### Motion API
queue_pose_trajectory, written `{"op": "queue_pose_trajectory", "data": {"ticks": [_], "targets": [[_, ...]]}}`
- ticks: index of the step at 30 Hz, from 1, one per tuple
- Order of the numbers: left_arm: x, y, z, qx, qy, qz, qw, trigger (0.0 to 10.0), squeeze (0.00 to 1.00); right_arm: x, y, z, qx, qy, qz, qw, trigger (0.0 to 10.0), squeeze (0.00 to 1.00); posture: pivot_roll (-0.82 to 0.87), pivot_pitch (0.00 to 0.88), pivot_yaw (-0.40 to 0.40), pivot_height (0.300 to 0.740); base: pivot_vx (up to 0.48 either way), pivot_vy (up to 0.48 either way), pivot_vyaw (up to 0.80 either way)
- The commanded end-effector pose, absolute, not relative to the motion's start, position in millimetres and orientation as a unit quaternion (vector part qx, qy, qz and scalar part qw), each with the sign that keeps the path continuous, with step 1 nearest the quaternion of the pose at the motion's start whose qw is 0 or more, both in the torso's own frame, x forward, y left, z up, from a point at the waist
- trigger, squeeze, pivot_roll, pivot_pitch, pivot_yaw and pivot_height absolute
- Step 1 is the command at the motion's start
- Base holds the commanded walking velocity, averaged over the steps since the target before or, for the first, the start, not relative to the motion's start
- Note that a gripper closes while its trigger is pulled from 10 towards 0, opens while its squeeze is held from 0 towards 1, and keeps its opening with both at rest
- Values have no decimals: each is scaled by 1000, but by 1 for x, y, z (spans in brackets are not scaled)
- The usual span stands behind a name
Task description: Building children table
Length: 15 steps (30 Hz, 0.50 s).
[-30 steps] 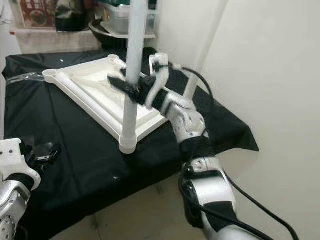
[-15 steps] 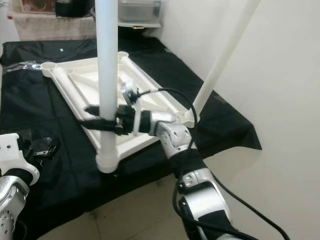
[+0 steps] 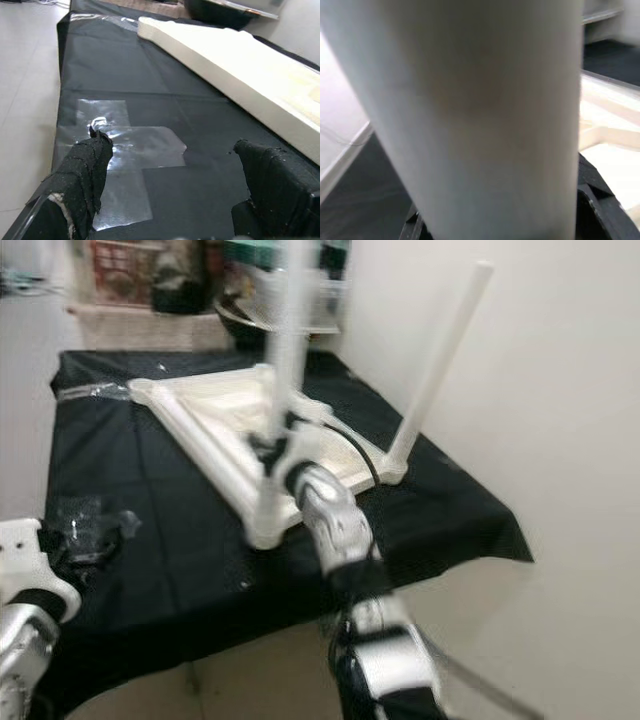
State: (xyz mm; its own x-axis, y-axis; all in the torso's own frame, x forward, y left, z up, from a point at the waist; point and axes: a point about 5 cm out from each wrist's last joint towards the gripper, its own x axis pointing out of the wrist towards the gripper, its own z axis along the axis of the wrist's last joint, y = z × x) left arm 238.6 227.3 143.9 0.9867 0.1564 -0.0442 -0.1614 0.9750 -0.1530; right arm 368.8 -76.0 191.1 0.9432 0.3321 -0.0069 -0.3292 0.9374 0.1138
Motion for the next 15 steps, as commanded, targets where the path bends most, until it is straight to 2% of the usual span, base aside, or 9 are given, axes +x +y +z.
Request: {"op": "queue_pose_trajectory", "data": {"ticks": [1,4,8,9,10,11,12,15], "targets": [[240,223,144,-86,14,68,994,10000,0,363,-77,172,29,63,146,987,0,0,198,0,-152,740,0,0,0],[243,223,143,-82,17,64,994,10000,0,350,-71,172,18,52,113,992,0,0,194,0,-151,740,0,0,0],[245,224,143,-78,17,66,995,10000,0,351,-67,173,30,56,109,992,0,0,194,0,-152,740,0,0,0],[245,224,143,-78,16,67,995,10000,0,352,-57,173,33,62,144,987,10000,0,196,0,-154,740,0,0,0],[245,224,143,-78,16,67,995,10000,0,352,-57,173,33,62,144,987,10000,0,196,0,-154,740,0,0,0],[245,224,143,-78,16,68,995,10000,0,351,-49,181,99,38,181,978,10000,0,198,0,-157,740,0,0,0],[244,224,142,-78,15,67,995,10000,0,350,-47,188,112,17,201,973,10000,1000,198,0,-156,740,0,0,0],[244,224,142,-78,15,67,995,10000,0,349,-43,196,124,1,235,964,10000,1000,198,0,-156,740,0,0,0]]}}
